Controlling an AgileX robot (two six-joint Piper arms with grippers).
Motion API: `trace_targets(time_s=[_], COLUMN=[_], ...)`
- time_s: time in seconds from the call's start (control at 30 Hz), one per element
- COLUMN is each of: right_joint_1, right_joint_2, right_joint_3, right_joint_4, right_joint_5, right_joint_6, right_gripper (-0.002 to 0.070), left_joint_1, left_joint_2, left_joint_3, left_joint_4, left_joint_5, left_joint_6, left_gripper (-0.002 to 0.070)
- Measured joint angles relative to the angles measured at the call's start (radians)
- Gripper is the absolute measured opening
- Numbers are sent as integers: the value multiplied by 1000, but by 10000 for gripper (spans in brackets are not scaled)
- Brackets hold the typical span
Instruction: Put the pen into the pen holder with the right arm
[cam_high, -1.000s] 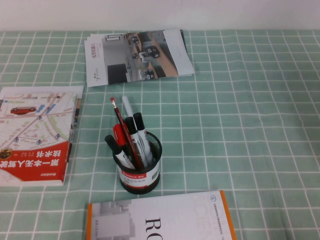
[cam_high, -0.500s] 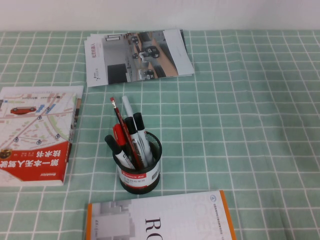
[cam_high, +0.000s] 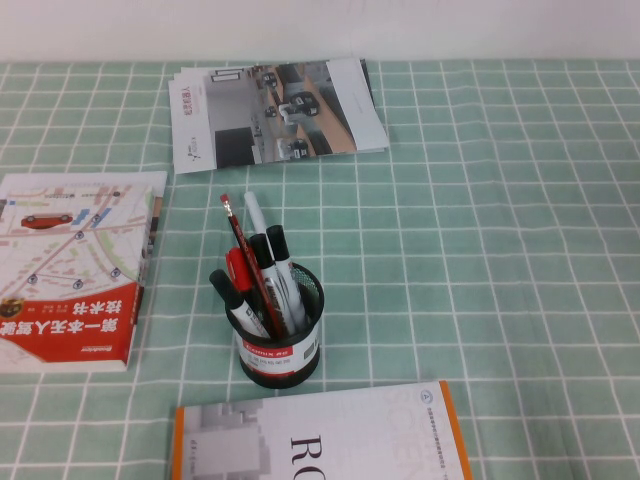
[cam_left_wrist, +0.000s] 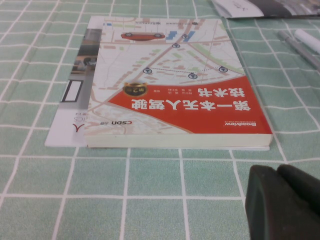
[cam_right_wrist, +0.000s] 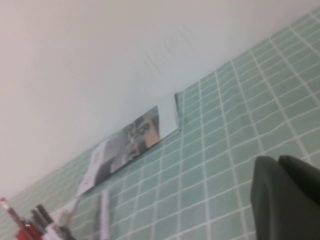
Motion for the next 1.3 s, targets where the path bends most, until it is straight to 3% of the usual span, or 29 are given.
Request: trace_targets(time_s=[0.23, 0.43, 0.7, 0.83, 1.03, 1.3], right_joint_1=[0, 0, 0, 34, 171, 339], right_joint_2=[74, 403, 908, 1146, 1437, 1759], right_joint_3=[-65, -281, -666, -868, -1219, -1654], right_joint_4=[85, 28, -202, -360, -635, -832], right_joint_5=[95, 299, 541, 624, 732, 872], right_joint_6=[-5, -5, 8, 100, 307, 472], right_gripper=[-19, -19, -19, -19, -19, -19], left_joint_1=[0, 0, 0, 0, 0, 0], left_joint_2=[0, 0, 0, 0, 0, 0], left_joint_3=[0, 0, 0, 0, 0, 0], left_joint_4=[0, 0, 0, 0, 0, 0], left_joint_5=[0, 0, 0, 0, 0, 0], left_joint_6=[0, 0, 0, 0, 0, 0], left_gripper=[-4, -4, -4, -4, -4, -4])
